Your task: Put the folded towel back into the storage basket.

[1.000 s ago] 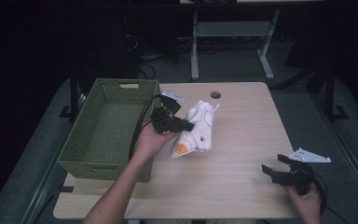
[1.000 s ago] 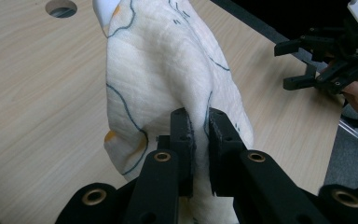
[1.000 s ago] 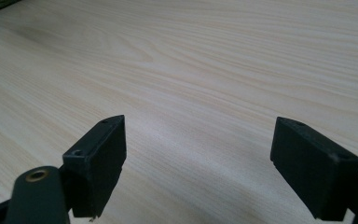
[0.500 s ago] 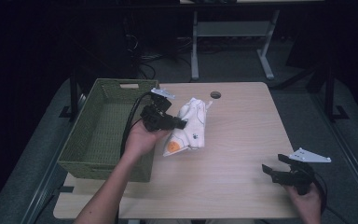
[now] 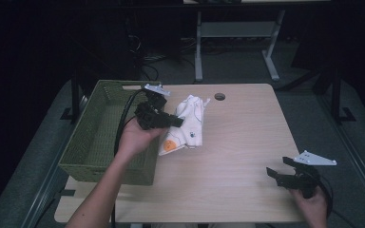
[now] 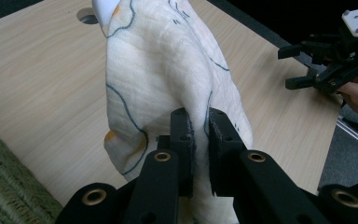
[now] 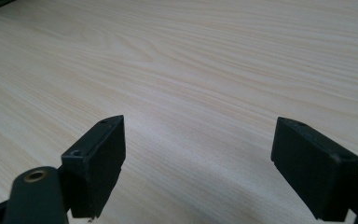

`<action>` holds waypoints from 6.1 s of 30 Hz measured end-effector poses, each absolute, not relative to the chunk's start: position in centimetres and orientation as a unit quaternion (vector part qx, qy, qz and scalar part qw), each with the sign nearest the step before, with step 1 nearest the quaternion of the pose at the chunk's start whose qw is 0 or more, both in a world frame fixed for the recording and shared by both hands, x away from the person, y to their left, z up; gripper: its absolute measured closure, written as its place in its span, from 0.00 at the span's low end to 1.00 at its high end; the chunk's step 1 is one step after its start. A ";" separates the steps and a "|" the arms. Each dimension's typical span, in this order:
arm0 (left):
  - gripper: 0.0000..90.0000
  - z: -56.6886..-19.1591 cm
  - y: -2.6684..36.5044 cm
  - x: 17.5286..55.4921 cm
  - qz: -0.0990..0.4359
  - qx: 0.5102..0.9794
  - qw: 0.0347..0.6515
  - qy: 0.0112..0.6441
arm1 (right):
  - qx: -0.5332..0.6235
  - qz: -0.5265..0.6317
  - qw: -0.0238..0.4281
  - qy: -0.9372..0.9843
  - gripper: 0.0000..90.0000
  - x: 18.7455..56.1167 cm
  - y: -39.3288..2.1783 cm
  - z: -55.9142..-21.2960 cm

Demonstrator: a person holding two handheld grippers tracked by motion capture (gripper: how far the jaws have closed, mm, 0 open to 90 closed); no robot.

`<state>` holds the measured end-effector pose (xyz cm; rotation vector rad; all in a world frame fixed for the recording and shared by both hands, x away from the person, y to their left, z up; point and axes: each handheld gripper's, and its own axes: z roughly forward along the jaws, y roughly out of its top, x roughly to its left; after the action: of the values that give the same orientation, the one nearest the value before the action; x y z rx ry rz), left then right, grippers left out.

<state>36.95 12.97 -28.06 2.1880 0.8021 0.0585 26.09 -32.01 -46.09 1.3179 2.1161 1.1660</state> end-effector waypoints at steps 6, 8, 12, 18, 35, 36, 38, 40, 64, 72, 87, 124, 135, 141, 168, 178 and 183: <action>0.92 -27.9 14.0 36.9 0.024 0.861 0.394 0.321 | 0.471 0.414 0.196 0.754 0.19 26.0 -32.1 -46.0; 0.92 -27.8 14.4 36.9 0.024 0.859 0.395 0.323 | 0.472 0.415 0.195 0.753 0.19 26.0 -32.1 -46.0; 0.92 -27.6 15.3 37.0 0.023 0.856 0.398 0.328 | 0.473 0.414 0.197 0.753 0.19 26.0 -32.1 -46.0; 0.92 -27.6 16.6 36.8 0.025 0.853 0.400 0.335 | 0.472 0.411 0.195 0.755 0.18 26.1 -32.0 -46.1; 0.92 -27.2 19.5 36.8 0.029 0.845 0.404 0.349 | 0.474 0.407 0.193 0.757 0.18 26.1 -31.8 -46.1; 0.92 -27.2 19.7 36.8 0.030 0.845 0.403 0.350 | 0.474 0.407 0.193 0.757 0.18 26.1 -31.9 -46.1; 0.92 -27.1 20.2 36.8 0.032 0.843 0.404 0.353 | 0.475 0.407 0.193 0.756 0.18 26.1 -31.9 -46.1; 0.92 -27.1 20.4 36.8 0.033 0.843 0.404 0.354 | 0.475 0.406 0.193 0.756 0.18 26.1 -31.9 -46.1; 0.92 -26.7 24.9 36.6 0.046 0.835 0.399 0.375 | 0.477 0.402 0.193 0.758 0.17 26.3 -31.8 -46.3; 0.92 -26.6 26.1 36.5 0.049 0.833 0.399 0.380 | 0.478 0.400 0.194 0.758 0.17 26.2 -31.8 -46.3; 0.92 -27.2 28.8 36.4 0.053 0.828 0.395 0.395 | 0.480 0.397 0.194 0.758 0.17 26.3 -31.8 -46.3; 0.92 -32.8 31.0 40.0 0.052 0.867 0.322 0.376 | 0.481 0.389 0.195 0.761 0.17 26.3 -31.8 -46.4; 0.63 -33.9 32.1 39.8 0.088 0.854 0.303 0.413 | 0.480 0.384 0.191 0.765 0.17 26.4 -31.3 -46.5; 0.61 -34.1 32.2 39.0 0.084 0.850 0.315 0.414 | 0.477 0.382 0.191 0.768 0.17 26.3 -30.9 -46.4; 0.43 -32.7 29.4 37.0 0.078 0.847 0.353 0.389 | 0.473 0.381 0.190 0.771 0.16 26.3 -30.6 -46.4; 0.34 -32.3 28.5 36.6 0.077 0.843 0.365 0.389 | 0.472 0.382 0.190 0.771 0.16 26.2 -30.6 -46.3; 0.32 -32.2 27.6 36.4 0.075 0.842 0.371 0.384 | 0.473 0.382 0.190 0.771 0.16 26.2 -30.6 -46.3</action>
<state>36.45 27.63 -32.23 2.1601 0.9847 0.1925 26.24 -30.62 -46.27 1.3286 2.1678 1.0735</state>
